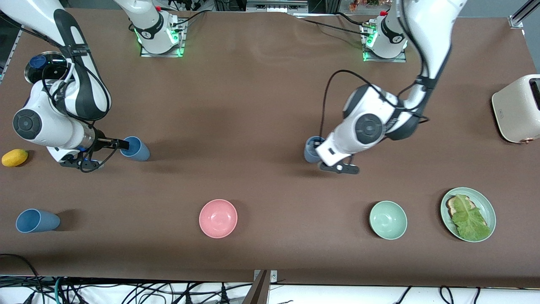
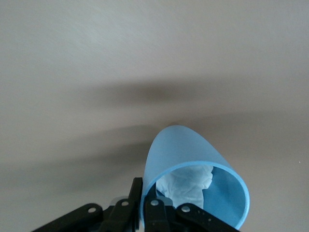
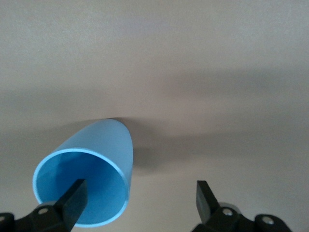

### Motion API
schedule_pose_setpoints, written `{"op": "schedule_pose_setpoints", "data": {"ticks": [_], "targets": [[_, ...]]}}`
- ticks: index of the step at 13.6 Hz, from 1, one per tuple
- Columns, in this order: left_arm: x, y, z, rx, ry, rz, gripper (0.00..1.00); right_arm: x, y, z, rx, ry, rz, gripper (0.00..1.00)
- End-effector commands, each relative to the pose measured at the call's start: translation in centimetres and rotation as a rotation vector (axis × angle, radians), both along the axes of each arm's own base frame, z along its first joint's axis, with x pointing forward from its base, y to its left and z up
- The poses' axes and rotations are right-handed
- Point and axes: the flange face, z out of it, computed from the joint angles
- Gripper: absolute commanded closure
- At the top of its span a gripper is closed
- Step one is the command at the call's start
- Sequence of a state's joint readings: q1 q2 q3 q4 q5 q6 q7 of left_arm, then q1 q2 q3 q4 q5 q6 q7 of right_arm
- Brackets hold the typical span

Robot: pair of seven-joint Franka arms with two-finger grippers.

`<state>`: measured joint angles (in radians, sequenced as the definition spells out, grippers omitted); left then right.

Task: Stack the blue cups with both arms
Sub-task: 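Carry the cup to center with the left gripper while the right gripper lifts another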

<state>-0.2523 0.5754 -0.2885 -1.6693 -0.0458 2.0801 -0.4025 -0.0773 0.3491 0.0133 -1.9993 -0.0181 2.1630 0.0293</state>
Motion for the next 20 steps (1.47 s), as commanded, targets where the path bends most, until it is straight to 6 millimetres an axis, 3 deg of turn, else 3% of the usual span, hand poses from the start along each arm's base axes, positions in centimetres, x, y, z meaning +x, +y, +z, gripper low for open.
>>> {"op": "schedule_pose_setpoints", "data": {"ticks": [1, 3, 4, 5, 6, 8, 10, 12, 13, 15, 17, 19, 20], "targets": [[-0.2, -3.0, -2.0, -0.021, -0.002, 0.043, 1.0, -0.6, 0.0, -1.1, -0.002, 0.014, 0.012, 0.0], [-1.8, -5.4, -3.4, -0.014, 0.007, 0.027, 1.0, -0.7, 0.0, -1.5, -0.002, 0.022, 0.012, 0.0], [-1.9, -5.5, -3.4, -0.014, 0.007, 0.027, 0.84, -0.7, 0.0, -1.9, -0.001, 0.029, 0.012, 0.0], [-1.4, -4.9, -2.8, -0.015, 0.0, 0.044, 0.01, -0.7, 0.0, -2.2, -0.001, 0.032, 0.012, 0.01], [-1.1, -4.6, -2.4, -0.016, -0.003, 0.048, 0.0, -0.7, 0.0, -2.3, -0.001, 0.034, 0.012, 0.03], [-0.9, -4.3, -0.6, -0.011, -0.02, 0.047, 0.0, -0.8, 0.0, -2.3, 0.0, 0.036, 0.01, 0.41], [-0.8, -3.1, 3.3, 0.015, -0.027, 0.048, 0.0, -0.8, 0.1, -2.4, -0.002, 0.04, -0.001, 0.8], [-0.3, 0.1, 7.9, 0.073, -0.034, 0.05, 0.0, -0.7, 0.1, -2.8, 0.008, 0.049, -0.018, 0.96], [0.1, 2.3, 10.4, 0.109, -0.052, 0.057, 0.0, -0.8, 0.2, -2.9, 0.01, 0.05, -0.022, 1.0], [0.1, 5.5, 14.5, 0.174, -0.084, 0.046, 0.0, -0.7, 0.2, -2.8, 0.008, 0.05, -0.039, 1.0], [0.3, 9.9, 18.9, 0.198, -0.111, 0.022, 0.0, -0.2, 0.8, -1.9, 0.007, 0.063, -0.057, 1.0], [0.0, 14.3, 23.0, 0.18, -0.121, -0.033, 0.0, 0.9, 3.3, 0.4, -0.006, 0.094, -0.116, 1.0], [-0.4, 16.2, 24.9, 0.179, -0.128, -0.042, 0.0, 1.5, 5.8, 1.9, -0.007, 0.106, -0.132, 1.0]]}}
